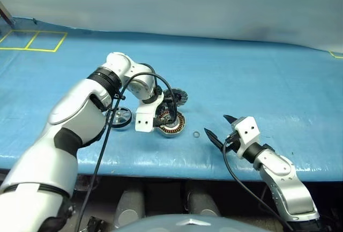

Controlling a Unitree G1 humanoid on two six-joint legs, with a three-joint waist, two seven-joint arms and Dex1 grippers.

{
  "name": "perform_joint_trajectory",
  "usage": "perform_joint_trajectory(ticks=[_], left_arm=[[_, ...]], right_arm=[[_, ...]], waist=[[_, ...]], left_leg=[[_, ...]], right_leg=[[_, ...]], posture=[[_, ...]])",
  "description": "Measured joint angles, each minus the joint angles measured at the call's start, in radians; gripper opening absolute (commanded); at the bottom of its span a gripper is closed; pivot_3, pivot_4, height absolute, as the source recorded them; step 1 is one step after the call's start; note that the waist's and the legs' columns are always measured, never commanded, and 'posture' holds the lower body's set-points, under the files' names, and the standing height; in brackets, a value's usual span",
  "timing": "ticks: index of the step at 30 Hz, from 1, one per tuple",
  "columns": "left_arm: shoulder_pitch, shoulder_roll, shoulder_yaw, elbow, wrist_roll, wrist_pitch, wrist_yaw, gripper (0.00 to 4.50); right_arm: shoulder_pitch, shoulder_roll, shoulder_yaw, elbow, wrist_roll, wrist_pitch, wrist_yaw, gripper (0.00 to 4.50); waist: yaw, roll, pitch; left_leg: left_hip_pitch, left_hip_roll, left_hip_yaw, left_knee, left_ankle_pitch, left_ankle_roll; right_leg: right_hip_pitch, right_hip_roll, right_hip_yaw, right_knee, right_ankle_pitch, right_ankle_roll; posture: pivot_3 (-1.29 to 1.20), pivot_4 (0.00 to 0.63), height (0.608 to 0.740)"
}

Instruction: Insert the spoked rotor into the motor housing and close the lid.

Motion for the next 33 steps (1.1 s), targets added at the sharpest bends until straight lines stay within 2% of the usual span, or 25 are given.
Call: perform_joint_trajectory(ticks=[1,4,6,9,12,15,17,19,25,30,33], left_arm=[[0.000,0.016,0.002,0.000,-0.056,-0.003,-0.034,4.07],[0.036,0.091,0.002,-0.076,-0.343,0.080,-0.235,4.07],[0.111,0.183,0.006,-0.248,-0.574,0.266,-0.432,4.07],[0.223,0.299,0.039,-0.509,-0.824,0.587,-0.667,4.07],[0.334,0.410,0.100,-0.732,-0.965,0.858,-0.799,4.07],[0.439,0.471,0.175,-0.851,-1.059,1.073,-0.846,4.07],[0.538,0.464,0.266,-0.902,-1.145,1.184,-0.830,4.07],[0.618,0.414,0.350,-0.907,-1.196,1.205,-0.777,4.07],[0.824,0.252,0.541,-0.894,-1.216,1.298,-0.540,4.07],[0.978,0.158,0.583,-0.856,-1.205,1.370,-0.434,4.07],[1.050,0.119,0.650,-0.877,-1.244,1.411,-0.390,4.07]], right_arm=[[-0.005,0.000,0.000,0.002,0.000,0.000,0.001,4.50],[-0.019,0.000,0.002,0.008,0.001,-0.003,0.016,4.50],[-0.034,0.000,0.004,0.021,0.002,-0.009,0.023,4.50],[-0.046,-0.002,0.007,0.046,0.004,-0.010,0.039,4.50],[-0.055,-0.004,0.009,0.048,0.006,-0.010,0.054,4.50],[-0.054,-0.007,0.009,0.051,0.007,-0.009,0.065,4.50],[-0.056,-0.008,0.009,0.051,0.009,-0.008,0.074,4.50],[-0.056,-0.008,0.010,0.052,0.010,-0.003,0.081,4.50],[-0.050,-0.021,0.014,0.050,0.010,0.017,0.109,4.50],[-0.051,-0.025,0.027,0.045,0.010,0.039,0.124,4.50],[-0.053,-0.029,0.042,0.043,0.010,0.052,0.136,4.50]], waist=[[-0.001,0.000,0.000],[-0.003,0.001,0.000],[-0.013,0.001,-0.001],[-0.021,0.001,0.000],[-0.025,0.002,-0.001],[-0.024,0.002,-0.001],[-0.020,0.002,-0.001],[-0.014,0.002,-0.001],[-0.013,0.004,-0.003],[-0.014,0.004,-0.003],[-0.014,0.004,-0.003]], left_leg=[[0.000,0.000,0.000,0.000,0.000,0.000],[0.001,0.000,0.000,0.000,0.000,0.000],[0.001,0.001,0.000,-0.001,0.000,0.000],[0.001,0.001,-0.001,-0.001,0.000,0.000],[0.003,0.001,0.000,-0.001,0.000,0.000],[0.007,0.002,0.000,0.000,0.000,0.000],[0.010,0.002,0.000,0.000,0.000,0.000],[0.012,0.002,0.000,0.002,0.001,0.000],[0.013,0.001,0.002,0.001,0.001,0.001],[0.013,0.002,0.002,-0.001,0.001,0.001],[0.013,0.002,0.002,-0.001,0.001,0.001]], right_leg=[[0.000,0.000,0.000,0.000,0.000,0.000],[0.000,0.000,0.000,0.001,0.001,-0.002],[0.000,0.000,0.000,0.002,0.002,-0.006],[0.000,0.000,-0.001,0.003,0.002,-0.007],[0.001,0.000,0.000,0.004,0.001,-0.007],[0.004,0.001,-0.001,0.005,-0.002,-0.004],[0.008,0.000,0.000,0.005,-0.003,-0.004],[0.009,0.000,0.000,0.006,-0.003,-0.004],[0.009,0.000,0.002,0.007,-0.002,-0.004],[0.007,0.001,0.002,0.007,-0.002,-0.004],[0.007,0.000,0.002,0.007,-0.002,-0.004]], posture=[[0.00,0.150,0.740],[0.00,0.150,0.740],[0.00,0.150,0.740],[0.00,0.150,0.740],[0.00,0.150,0.740],[0.00,0.150,0.740],[0.00,0.150,0.740],[0.00,0.150,0.740],[0.00,0.150,0.740],[0.00,0.150,0.740],[0.00,0.150,0.740]])
